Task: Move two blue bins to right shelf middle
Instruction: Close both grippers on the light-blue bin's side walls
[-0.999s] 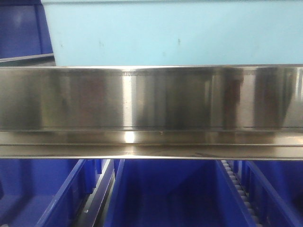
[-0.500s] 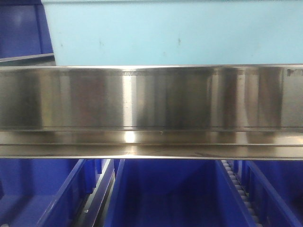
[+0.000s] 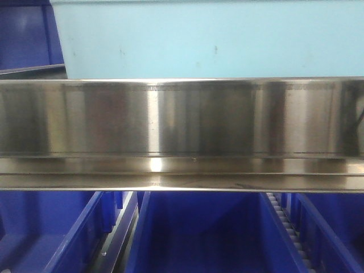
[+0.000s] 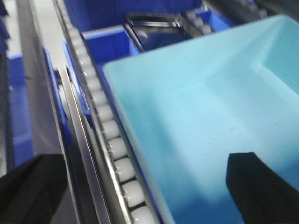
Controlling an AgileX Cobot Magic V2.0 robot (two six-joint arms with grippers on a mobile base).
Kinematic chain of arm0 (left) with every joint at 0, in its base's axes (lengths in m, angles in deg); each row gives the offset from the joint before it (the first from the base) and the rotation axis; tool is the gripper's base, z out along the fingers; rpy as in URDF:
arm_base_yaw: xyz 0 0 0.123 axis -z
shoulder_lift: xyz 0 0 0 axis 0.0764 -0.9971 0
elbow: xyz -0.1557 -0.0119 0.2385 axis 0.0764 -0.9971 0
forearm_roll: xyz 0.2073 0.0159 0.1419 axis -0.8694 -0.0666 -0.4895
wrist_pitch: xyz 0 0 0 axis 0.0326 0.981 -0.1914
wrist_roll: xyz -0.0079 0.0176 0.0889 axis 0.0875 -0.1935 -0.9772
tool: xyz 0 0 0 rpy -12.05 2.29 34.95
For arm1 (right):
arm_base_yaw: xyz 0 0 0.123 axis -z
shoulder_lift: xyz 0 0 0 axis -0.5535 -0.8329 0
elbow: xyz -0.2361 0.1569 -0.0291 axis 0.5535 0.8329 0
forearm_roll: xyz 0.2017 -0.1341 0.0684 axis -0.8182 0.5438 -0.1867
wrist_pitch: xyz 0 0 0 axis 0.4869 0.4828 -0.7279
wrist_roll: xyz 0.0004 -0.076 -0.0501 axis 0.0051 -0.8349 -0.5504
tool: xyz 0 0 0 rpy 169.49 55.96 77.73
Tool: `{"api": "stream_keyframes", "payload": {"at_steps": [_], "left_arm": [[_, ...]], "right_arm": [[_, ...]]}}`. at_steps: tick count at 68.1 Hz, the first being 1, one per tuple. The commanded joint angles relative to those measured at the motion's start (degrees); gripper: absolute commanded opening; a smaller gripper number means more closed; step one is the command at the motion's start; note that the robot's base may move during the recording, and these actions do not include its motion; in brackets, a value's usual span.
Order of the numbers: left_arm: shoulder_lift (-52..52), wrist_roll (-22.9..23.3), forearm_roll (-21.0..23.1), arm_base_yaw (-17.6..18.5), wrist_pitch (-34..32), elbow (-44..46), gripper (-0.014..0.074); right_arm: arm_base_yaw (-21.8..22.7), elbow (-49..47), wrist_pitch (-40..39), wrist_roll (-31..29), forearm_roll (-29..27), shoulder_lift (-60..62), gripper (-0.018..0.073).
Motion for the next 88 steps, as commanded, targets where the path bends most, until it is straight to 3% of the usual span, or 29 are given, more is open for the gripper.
{"api": "stream_keyframes", "payload": {"at_steps": [1, 15, 36, 62, 68, 73, 88], "left_arm": [[-4.2, 1.7, -0.4, 0.4, 5.6, 5.7, 0.0574], [-14.1, 6.8, -2.9, 0.4, 15.4, 15.3, 0.0566], [-23.3, 8.6, -1.8, 0.4, 15.4, 17.0, 0.0566], [-27.8, 8.7, -0.9, 0.4, 15.4, 17.0, 0.0562], [-28.3, 8.7, -0.9, 0.4, 15.4, 17.0, 0.0523], [-28.3, 8.8, -0.9, 0.4, 15.4, 17.0, 0.0433], [-28.3, 8.8, -0.9, 0.4, 15.4, 17.0, -0.0043]], "right_arm": [[-0.1, -5.2, 5.4, -0.5, -0.2, -4.4, 0.0570], [-1.8, -9.8, 8.9, 1.1, -0.5, -13.0, 0.0570], [-3.2, -9.8, 10.0, 2.2, -0.5, -20.6, 0.0570], [-3.2, -9.8, 7.8, 2.7, -0.5, -25.4, 0.0564], [-3.2, -9.8, 8.1, 2.7, -0.5, -26.1, 0.0498], [-3.2, -9.8, 8.3, 2.7, -0.5, -26.2, 0.0370], [-3.2, -9.8, 9.0, 2.7, -0.5, -26.2, -0.0080]]}}
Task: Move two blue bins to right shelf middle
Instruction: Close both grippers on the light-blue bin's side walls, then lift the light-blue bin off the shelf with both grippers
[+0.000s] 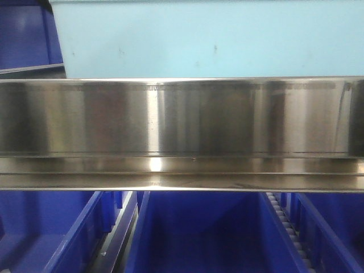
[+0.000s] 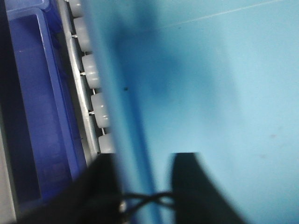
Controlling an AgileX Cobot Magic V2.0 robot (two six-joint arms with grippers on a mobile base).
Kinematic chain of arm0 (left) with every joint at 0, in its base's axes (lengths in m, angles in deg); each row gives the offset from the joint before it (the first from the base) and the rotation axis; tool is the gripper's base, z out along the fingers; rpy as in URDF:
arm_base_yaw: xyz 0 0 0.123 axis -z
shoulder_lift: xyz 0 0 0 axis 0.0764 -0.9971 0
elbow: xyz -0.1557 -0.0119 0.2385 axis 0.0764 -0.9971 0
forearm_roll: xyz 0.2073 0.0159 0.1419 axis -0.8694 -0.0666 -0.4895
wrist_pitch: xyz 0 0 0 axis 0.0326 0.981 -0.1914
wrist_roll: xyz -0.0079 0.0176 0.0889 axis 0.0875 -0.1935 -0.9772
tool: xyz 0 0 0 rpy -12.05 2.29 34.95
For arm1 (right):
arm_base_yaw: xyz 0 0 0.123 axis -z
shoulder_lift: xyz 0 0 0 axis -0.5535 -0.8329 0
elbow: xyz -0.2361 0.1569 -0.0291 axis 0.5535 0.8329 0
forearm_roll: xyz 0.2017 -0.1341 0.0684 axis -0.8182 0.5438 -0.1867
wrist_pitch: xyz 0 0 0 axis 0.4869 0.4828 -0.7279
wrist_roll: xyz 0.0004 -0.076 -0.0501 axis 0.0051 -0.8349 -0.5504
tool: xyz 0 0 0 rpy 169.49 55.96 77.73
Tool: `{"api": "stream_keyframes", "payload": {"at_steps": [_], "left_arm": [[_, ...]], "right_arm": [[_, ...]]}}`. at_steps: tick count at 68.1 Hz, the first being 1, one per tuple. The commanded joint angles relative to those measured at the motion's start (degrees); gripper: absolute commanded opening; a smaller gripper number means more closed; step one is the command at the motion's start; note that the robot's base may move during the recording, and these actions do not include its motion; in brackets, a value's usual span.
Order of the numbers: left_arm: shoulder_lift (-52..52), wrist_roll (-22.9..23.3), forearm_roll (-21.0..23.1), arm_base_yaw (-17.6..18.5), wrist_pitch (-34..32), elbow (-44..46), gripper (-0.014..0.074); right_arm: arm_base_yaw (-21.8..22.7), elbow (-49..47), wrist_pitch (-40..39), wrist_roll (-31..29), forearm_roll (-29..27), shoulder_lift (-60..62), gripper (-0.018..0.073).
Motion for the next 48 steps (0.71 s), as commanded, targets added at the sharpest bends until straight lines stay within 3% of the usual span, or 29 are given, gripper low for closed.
{"api": "stream_keyframes", "payload": {"at_steps": [1, 4, 28, 48], "left_arm": [[0.2, 0.5, 0.5, 0.4, -0.1, 0.5, -0.0076], [0.2, 0.5, 0.5, 0.4, -0.1, 0.5, -0.0110], [2.0, 0.5, 0.5, 0.4, -0.1, 1.2, -0.0111], [7.7, 0.6, 0.6, 0.4, -0.1, 7.6, -0.0111]], "right_arm": [[0.0, -0.5, 0.3, 0.1, 0.1, 0.2, -0.0105], [0.0, -0.5, 0.5, 0.1, 0.1, 0.2, -0.0169], [0.0, -0.5, 0.2, 0.1, 0.1, 2.5, -0.0157], [0.0, -4.2, -2.2, 0.1, 0.1, 8.8, -0.0157]]}}
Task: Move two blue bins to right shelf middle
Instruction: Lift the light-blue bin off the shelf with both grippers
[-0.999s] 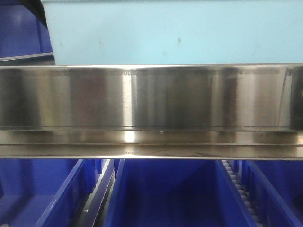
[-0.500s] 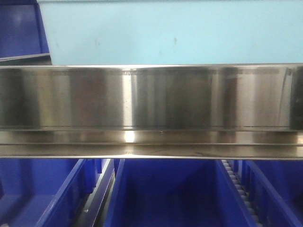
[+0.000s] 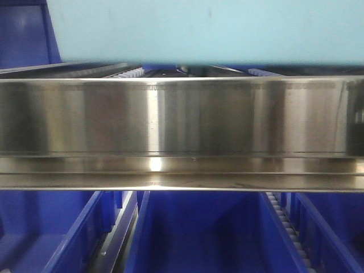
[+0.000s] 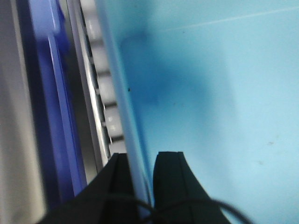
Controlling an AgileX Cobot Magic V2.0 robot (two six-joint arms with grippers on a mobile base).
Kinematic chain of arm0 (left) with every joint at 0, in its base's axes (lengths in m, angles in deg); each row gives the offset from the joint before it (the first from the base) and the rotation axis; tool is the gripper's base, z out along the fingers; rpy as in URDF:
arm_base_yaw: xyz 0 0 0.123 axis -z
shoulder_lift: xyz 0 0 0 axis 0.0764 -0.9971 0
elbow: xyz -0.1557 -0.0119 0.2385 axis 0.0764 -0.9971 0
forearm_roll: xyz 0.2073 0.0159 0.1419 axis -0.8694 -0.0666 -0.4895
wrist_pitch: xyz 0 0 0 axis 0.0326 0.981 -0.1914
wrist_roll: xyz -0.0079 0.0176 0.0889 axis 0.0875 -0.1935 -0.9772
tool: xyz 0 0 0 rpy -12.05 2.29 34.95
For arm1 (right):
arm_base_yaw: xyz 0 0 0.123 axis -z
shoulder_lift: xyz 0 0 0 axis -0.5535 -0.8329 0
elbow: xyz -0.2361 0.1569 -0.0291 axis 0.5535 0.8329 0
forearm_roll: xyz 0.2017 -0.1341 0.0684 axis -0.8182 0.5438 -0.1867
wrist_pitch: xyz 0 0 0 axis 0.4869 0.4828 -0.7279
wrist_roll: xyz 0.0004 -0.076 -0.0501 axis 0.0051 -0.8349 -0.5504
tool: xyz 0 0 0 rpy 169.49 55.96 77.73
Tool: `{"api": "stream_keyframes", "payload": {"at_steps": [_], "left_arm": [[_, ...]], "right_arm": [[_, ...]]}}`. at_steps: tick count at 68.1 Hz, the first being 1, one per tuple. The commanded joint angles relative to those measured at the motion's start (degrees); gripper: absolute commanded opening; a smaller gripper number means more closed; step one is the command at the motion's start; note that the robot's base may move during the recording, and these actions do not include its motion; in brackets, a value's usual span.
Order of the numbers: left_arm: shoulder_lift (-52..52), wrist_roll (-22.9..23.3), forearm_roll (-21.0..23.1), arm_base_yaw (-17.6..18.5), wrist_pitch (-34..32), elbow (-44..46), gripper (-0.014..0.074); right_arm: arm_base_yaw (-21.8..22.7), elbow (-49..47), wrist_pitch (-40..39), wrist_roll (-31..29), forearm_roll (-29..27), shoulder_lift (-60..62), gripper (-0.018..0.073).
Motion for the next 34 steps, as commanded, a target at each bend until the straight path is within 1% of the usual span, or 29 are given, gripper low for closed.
{"api": "stream_keyframes", "payload": {"at_steps": [1, 21, 34], "left_arm": [[3.4, -0.5, 1.2, 0.4, -1.1, 2.9, -0.0111], [9.1, -0.5, 1.2, 0.4, -1.1, 7.7, -0.0111], [10.8, -0.5, 1.2, 0.4, -1.1, 8.3, -0.0111]], "right_arm": [[-0.1, -2.8, -1.8, -1.0, -0.1, 2.7, -0.0157], [-0.1, -14.7, 1.8, -1.0, -0.2, 4.3, -0.0157], [-0.1, -18.5, 2.4, -1.0, -0.4, 4.3, -0.0157]]}}
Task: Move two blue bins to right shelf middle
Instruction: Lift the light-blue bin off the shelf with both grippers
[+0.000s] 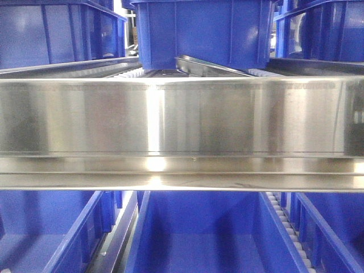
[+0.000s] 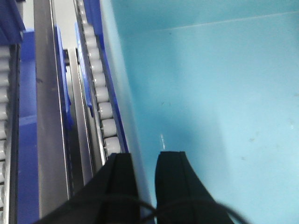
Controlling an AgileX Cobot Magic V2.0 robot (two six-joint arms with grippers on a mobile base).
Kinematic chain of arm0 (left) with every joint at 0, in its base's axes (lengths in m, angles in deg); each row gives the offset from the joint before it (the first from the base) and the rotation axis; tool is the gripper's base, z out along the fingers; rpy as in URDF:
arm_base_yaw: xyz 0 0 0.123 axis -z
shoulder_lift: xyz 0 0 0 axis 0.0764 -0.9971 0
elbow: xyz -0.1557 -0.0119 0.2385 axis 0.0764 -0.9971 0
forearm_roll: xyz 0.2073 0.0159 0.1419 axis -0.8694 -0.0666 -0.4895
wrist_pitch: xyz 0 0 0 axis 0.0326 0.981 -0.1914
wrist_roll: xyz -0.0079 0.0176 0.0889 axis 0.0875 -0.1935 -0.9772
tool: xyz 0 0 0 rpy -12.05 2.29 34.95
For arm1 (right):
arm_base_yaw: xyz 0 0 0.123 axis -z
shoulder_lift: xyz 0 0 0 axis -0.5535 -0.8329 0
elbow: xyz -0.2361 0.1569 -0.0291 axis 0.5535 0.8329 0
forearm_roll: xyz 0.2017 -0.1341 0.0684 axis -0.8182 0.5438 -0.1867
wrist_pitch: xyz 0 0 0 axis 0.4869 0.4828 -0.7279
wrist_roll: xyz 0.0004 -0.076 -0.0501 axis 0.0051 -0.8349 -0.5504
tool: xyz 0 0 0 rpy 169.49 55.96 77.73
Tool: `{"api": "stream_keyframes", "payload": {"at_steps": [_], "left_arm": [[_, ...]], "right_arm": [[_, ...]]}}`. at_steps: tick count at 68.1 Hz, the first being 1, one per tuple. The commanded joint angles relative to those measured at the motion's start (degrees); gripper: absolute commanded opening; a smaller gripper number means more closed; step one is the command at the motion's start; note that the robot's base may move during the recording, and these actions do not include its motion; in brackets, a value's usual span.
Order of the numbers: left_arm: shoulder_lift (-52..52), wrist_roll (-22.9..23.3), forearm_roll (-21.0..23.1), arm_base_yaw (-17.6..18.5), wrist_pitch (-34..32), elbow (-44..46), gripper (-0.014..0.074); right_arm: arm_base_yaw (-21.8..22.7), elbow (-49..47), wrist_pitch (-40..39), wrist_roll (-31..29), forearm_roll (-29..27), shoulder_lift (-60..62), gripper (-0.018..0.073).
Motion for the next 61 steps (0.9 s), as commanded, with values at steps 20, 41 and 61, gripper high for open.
{"api": "stream_keyframes", "payload": {"at_steps": [20, 41, 61], "left_arm": [[1.4, -1.0, 2.0, 0.4, -1.2, 0.9, -0.0111], [1.4, -1.0, 1.5, 0.4, -1.2, 0.9, -0.0111], [1.4, -1.0, 0.2, 0.4, -1.2, 0.9, -0.0111]], "right_arm": [[0.2, -1.4, -1.0, -1.0, 0.2, 0.8, -0.0157], [0.2, -1.4, -1.0, -1.0, 0.2, 0.8, -0.0157], [0.2, -1.4, -1.0, -1.0, 0.2, 0.8, -0.0157]]}}
